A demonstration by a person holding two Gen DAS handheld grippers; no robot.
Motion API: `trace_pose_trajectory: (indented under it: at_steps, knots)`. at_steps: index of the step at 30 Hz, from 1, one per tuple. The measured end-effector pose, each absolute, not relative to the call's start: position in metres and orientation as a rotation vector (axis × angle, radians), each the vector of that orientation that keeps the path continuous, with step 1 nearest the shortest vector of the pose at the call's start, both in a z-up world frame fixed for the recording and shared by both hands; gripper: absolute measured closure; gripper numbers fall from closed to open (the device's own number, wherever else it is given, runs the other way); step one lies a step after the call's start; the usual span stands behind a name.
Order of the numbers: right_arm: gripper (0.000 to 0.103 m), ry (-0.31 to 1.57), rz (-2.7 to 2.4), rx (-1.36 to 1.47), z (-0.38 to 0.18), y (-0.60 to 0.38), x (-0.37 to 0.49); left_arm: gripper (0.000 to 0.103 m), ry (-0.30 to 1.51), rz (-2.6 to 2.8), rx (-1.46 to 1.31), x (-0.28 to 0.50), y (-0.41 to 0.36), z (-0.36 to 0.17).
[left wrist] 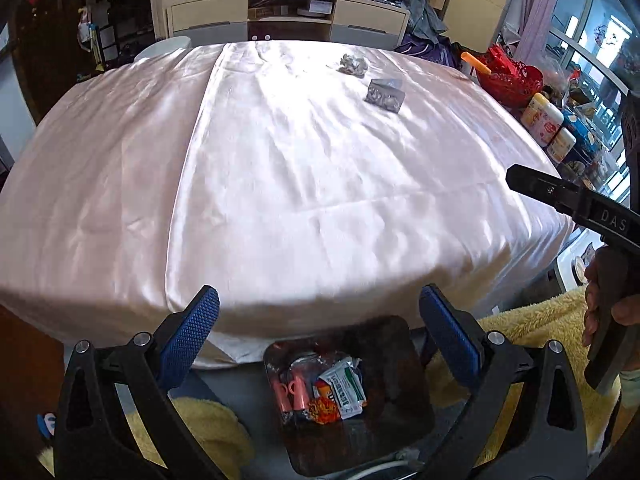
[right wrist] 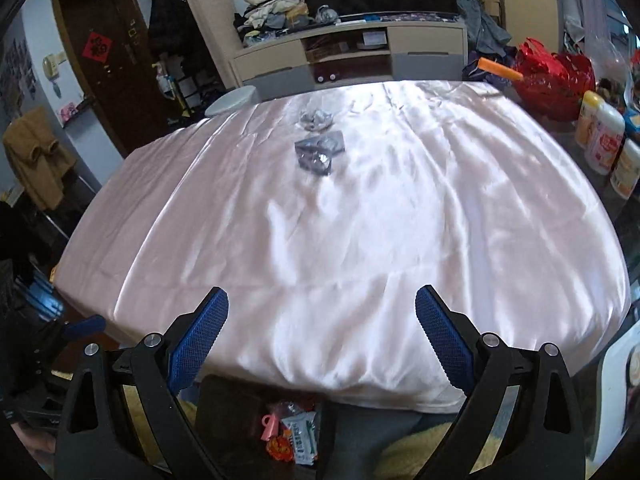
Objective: Collect trash
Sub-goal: 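Grasp the silver blister pack with the right tool while the left tool grasps the foil ball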
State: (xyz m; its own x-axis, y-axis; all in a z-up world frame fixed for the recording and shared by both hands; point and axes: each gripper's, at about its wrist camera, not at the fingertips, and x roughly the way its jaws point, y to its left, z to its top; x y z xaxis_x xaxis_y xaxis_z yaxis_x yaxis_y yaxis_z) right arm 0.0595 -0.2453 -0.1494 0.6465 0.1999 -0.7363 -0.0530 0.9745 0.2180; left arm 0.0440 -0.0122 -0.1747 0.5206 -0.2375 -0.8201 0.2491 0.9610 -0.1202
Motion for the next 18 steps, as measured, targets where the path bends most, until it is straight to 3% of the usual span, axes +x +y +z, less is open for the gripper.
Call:
trace_pose_trajectory:
  at_steps: [11, 18]
  knots:
    - [0.008, 0.865, 0.186, 0.126, -0.153, -0.226, 0.160, 0.008, 0.971, -0.246, 0.065, 0.149, -0.013, -0.143]
    - [0.023, 0.927, 0.191, 0.106, -0.178, -0.213, 0.223, 0.008, 0.947, -0.268, 0.091, 0.207, -0.021, -0.130]
